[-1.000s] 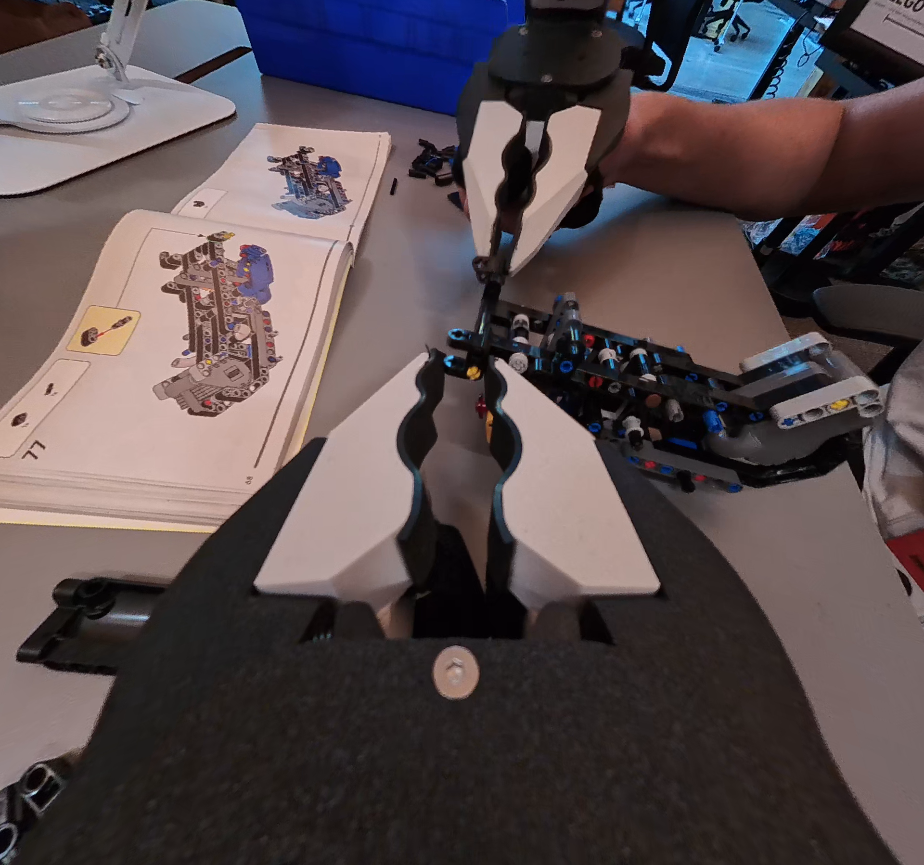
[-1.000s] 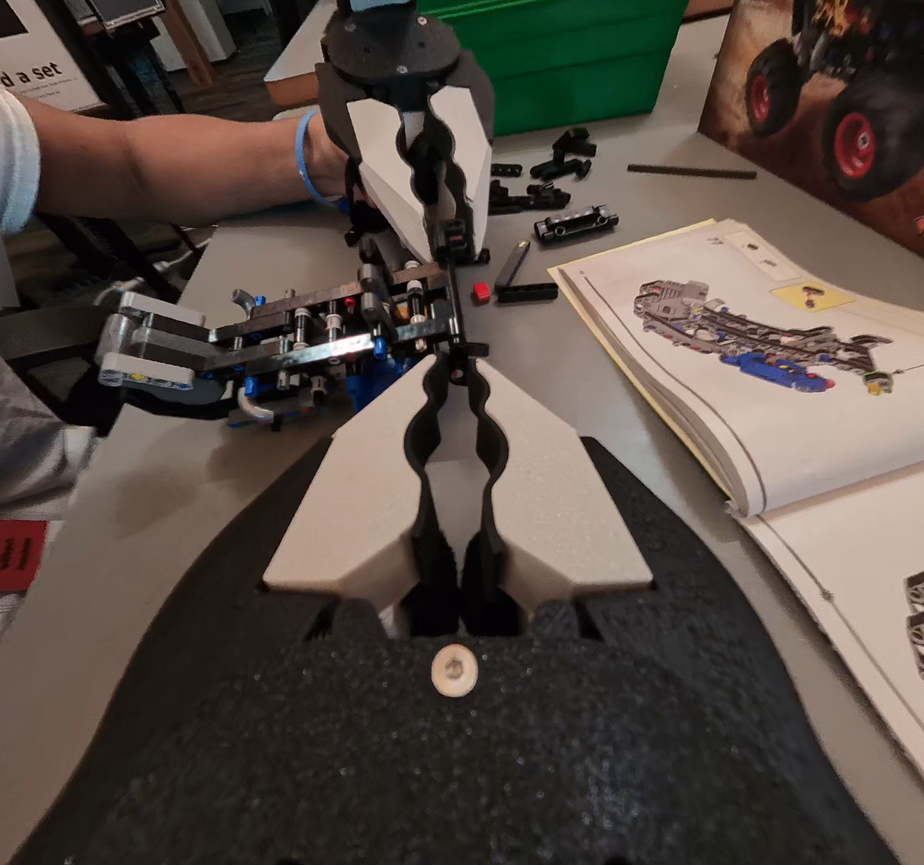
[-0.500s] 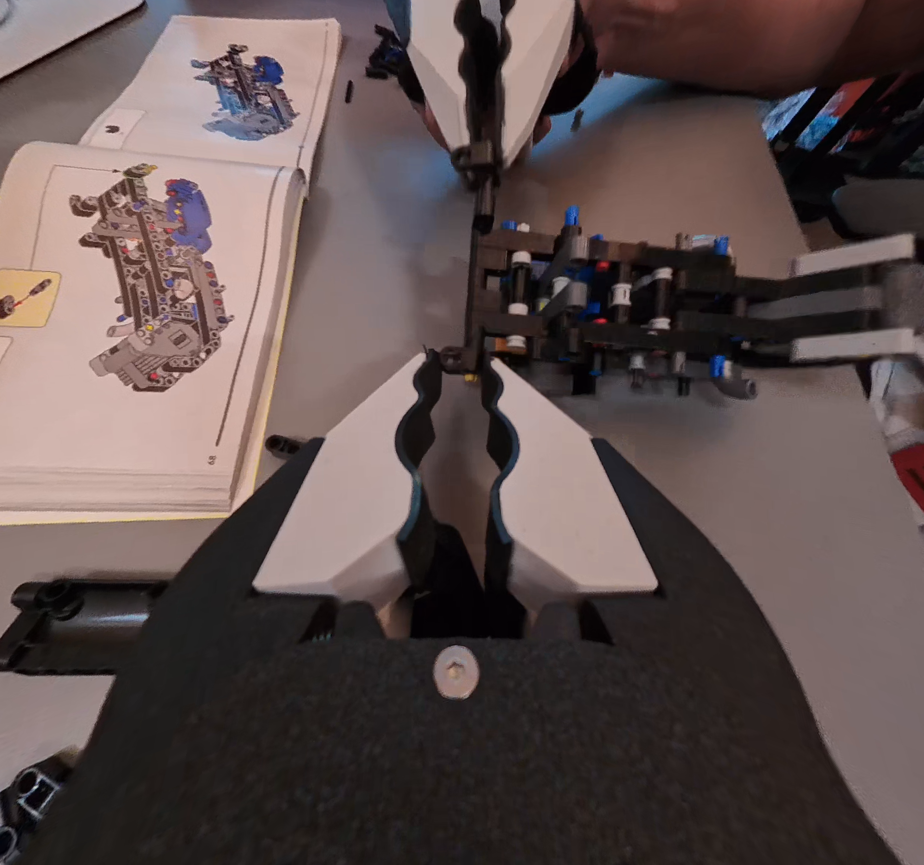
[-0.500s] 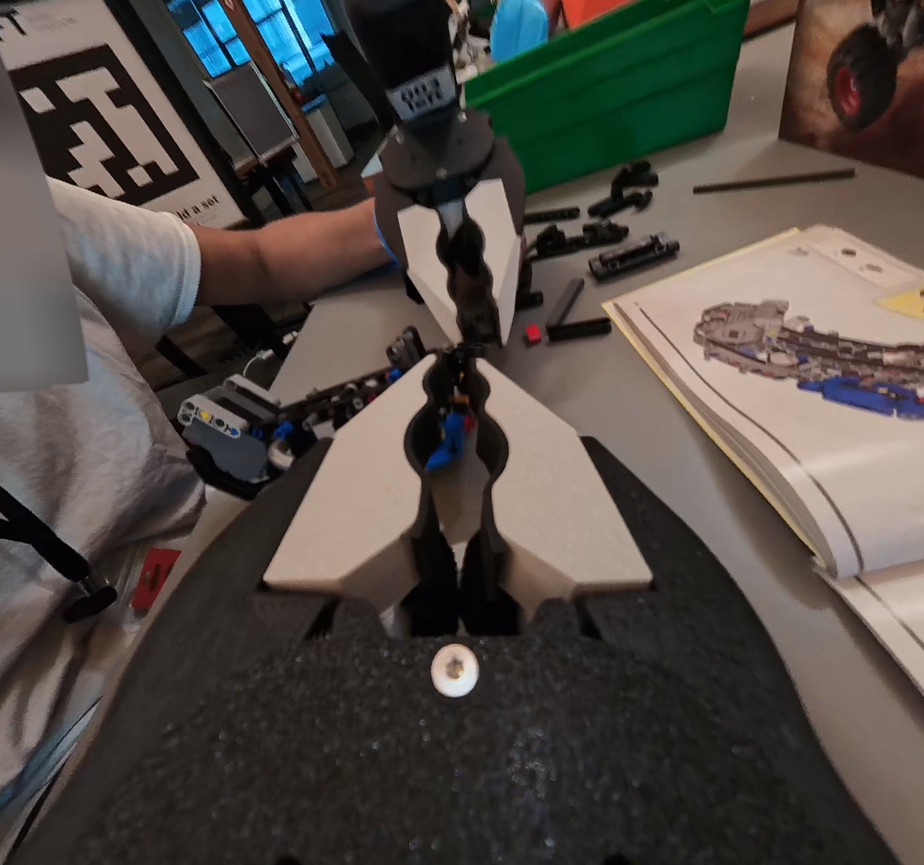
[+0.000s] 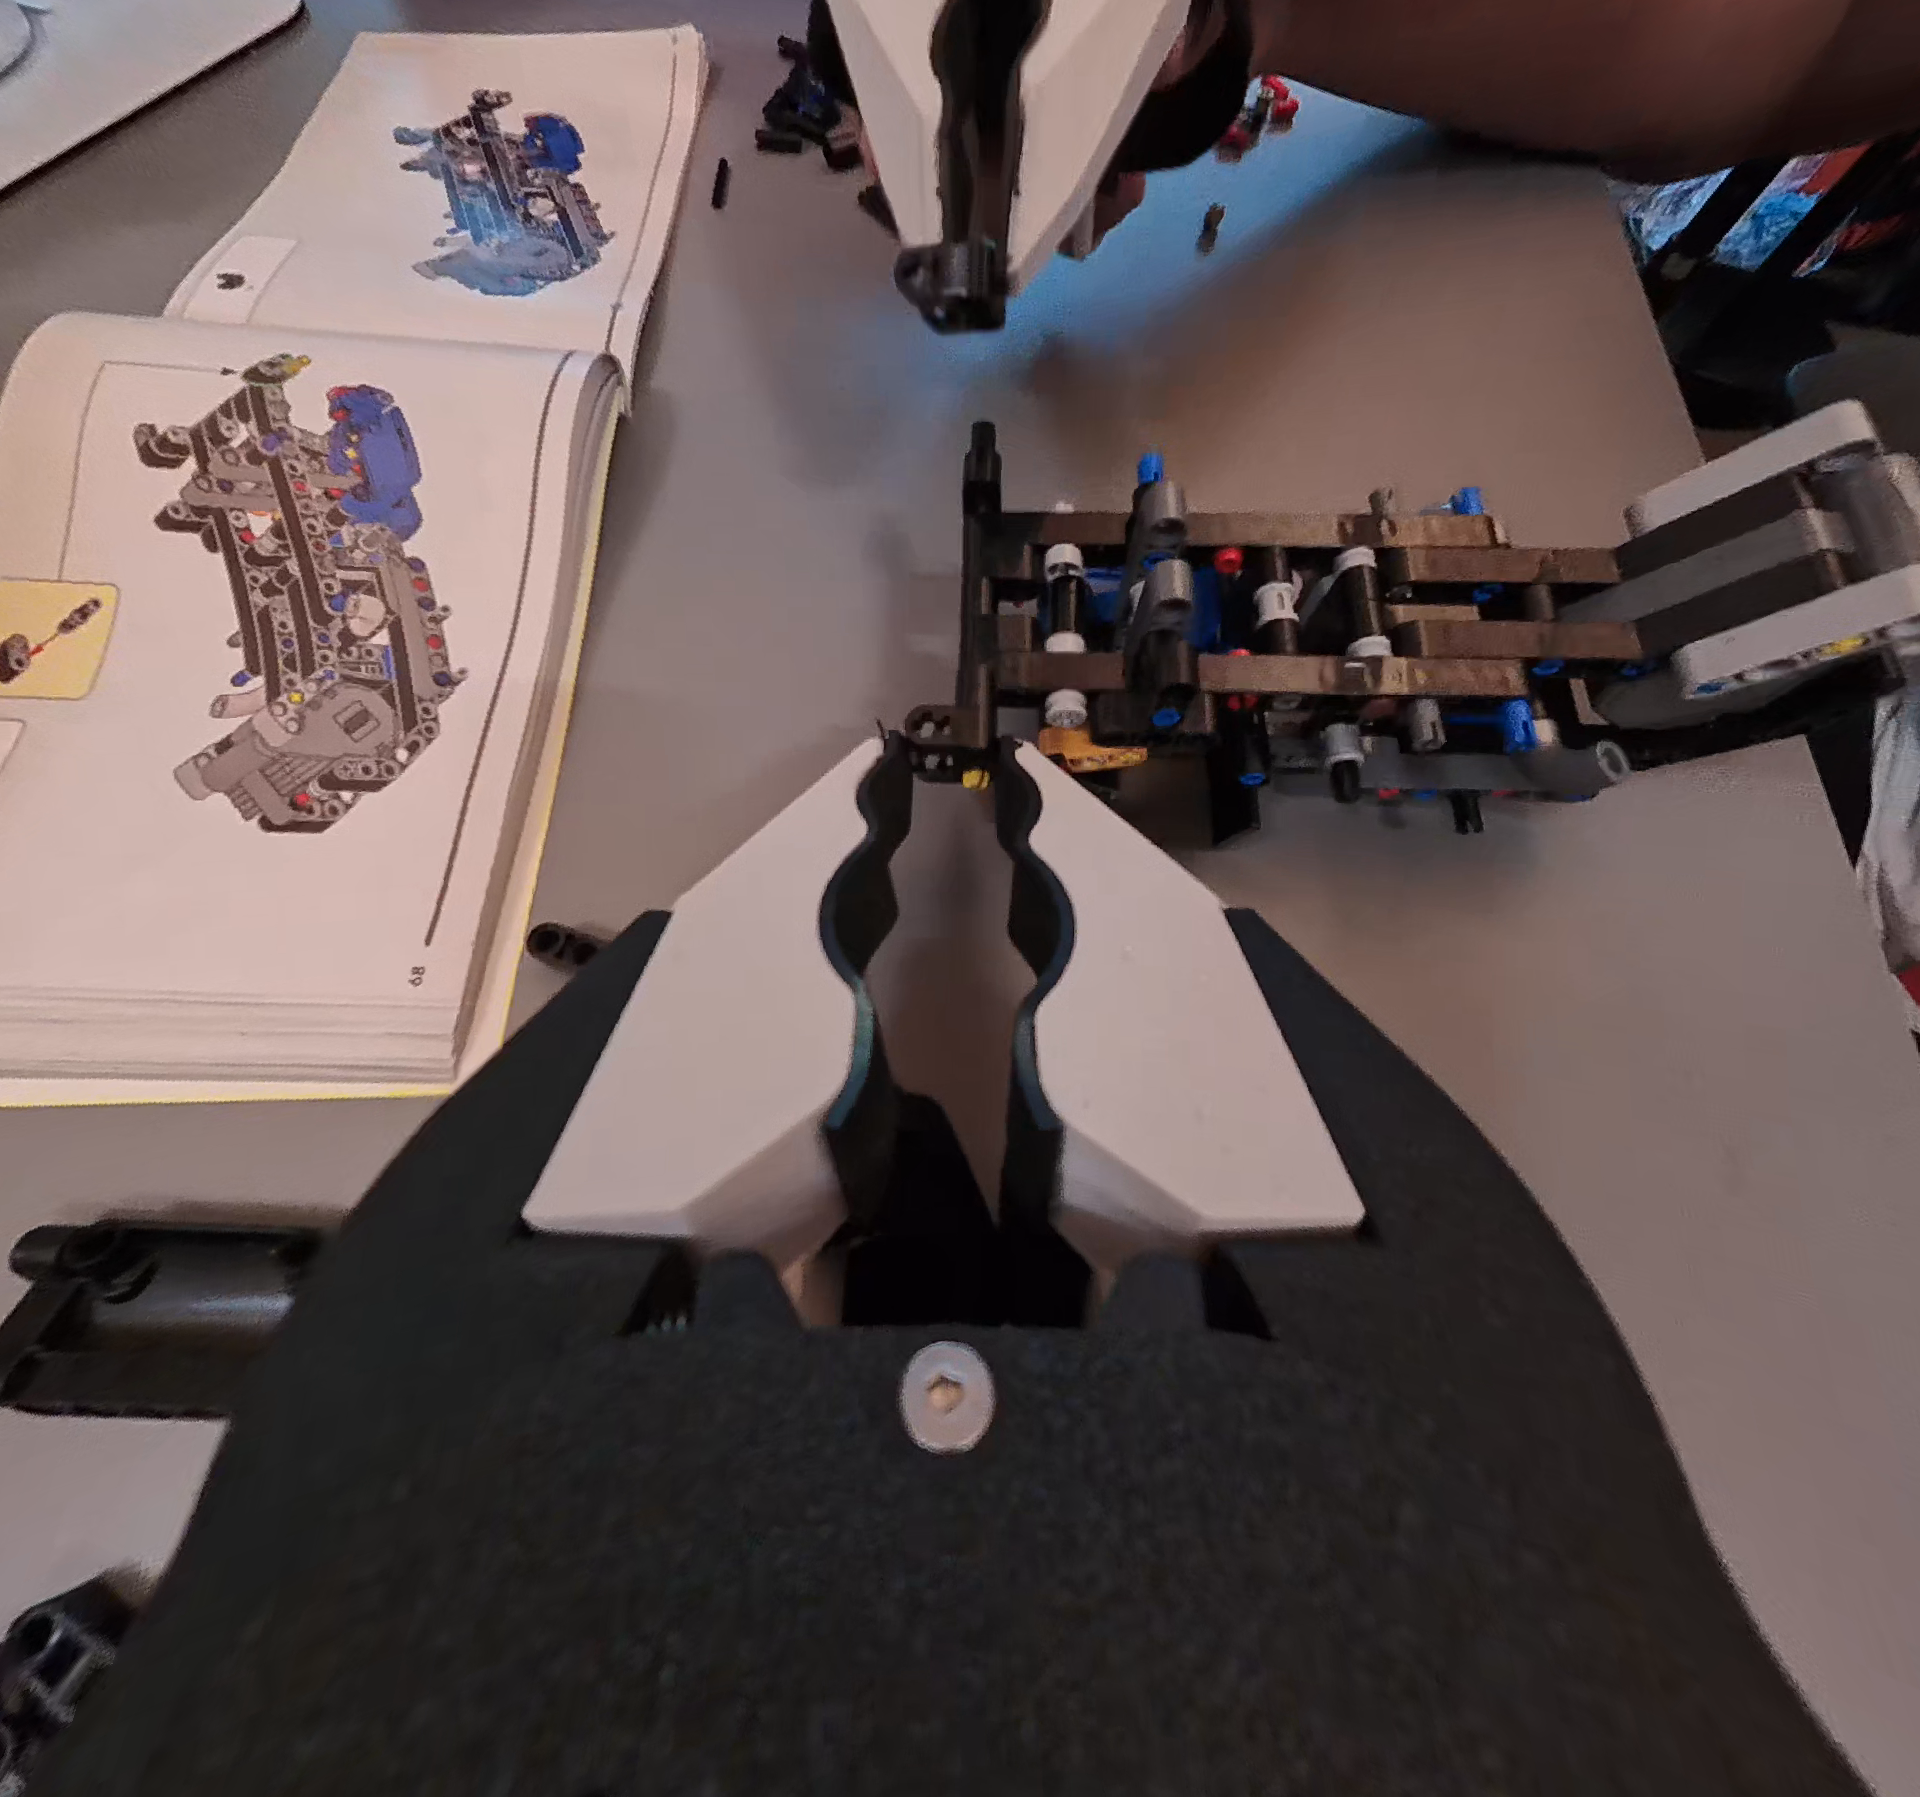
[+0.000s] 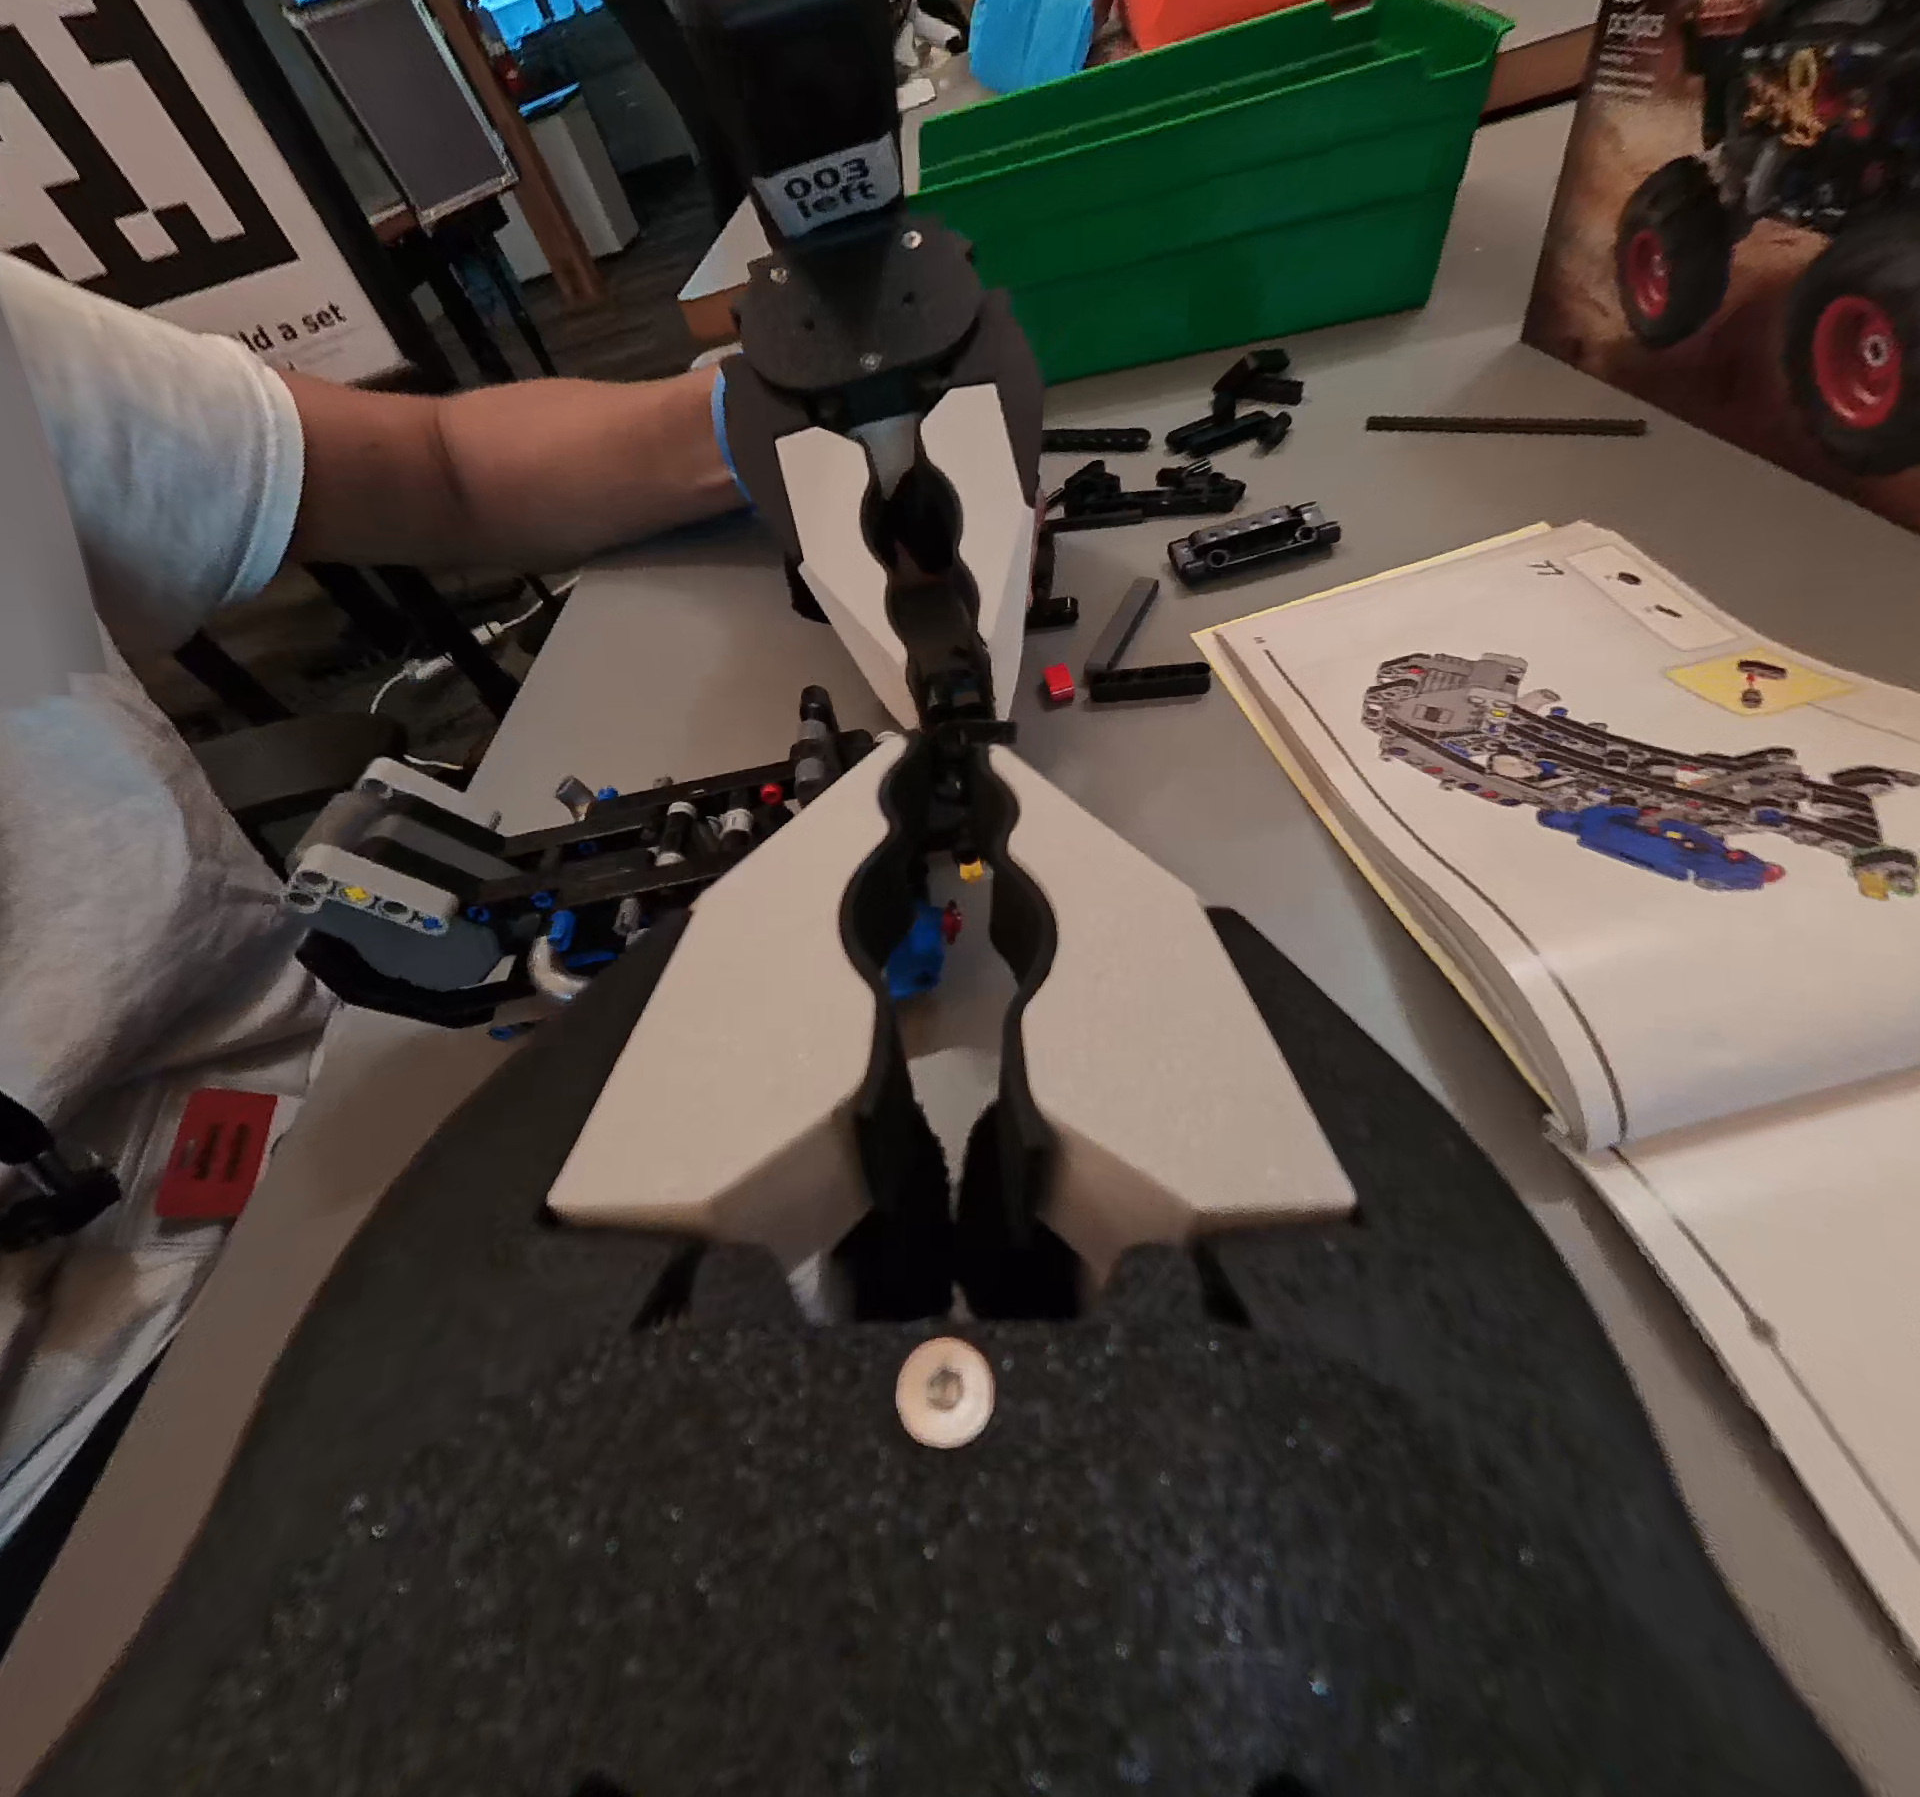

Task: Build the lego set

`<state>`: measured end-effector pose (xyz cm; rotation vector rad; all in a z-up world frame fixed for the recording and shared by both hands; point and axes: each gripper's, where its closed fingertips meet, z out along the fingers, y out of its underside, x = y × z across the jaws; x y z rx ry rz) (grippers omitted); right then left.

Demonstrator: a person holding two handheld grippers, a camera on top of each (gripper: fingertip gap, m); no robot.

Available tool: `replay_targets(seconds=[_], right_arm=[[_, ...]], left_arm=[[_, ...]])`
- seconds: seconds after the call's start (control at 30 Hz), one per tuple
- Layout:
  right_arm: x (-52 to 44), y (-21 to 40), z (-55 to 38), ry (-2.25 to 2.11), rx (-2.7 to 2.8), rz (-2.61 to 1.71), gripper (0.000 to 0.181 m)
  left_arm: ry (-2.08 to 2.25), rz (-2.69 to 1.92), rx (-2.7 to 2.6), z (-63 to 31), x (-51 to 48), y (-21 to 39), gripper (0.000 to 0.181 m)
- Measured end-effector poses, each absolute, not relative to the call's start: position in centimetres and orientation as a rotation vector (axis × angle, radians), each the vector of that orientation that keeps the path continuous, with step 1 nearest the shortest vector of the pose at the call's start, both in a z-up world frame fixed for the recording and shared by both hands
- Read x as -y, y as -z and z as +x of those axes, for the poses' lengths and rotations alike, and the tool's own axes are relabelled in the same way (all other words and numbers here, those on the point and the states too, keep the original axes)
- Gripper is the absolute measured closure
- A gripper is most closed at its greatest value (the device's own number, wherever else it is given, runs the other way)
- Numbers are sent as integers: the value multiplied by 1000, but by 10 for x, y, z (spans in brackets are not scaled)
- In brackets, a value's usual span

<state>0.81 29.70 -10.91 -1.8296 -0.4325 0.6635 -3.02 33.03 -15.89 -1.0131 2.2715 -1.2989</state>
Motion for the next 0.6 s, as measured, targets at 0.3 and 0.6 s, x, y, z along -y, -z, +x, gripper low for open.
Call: replay_targets(seconds=[0.3,0.6], right_arm=[[-285,105,10,-660,413,-1804,175],[-274,96,15,-608,394,-1775,175]], left_arm=[[1313,-1093,-2299,-32,-322,116,144],[895,-1133,-2359,-89,-267,101,141]])
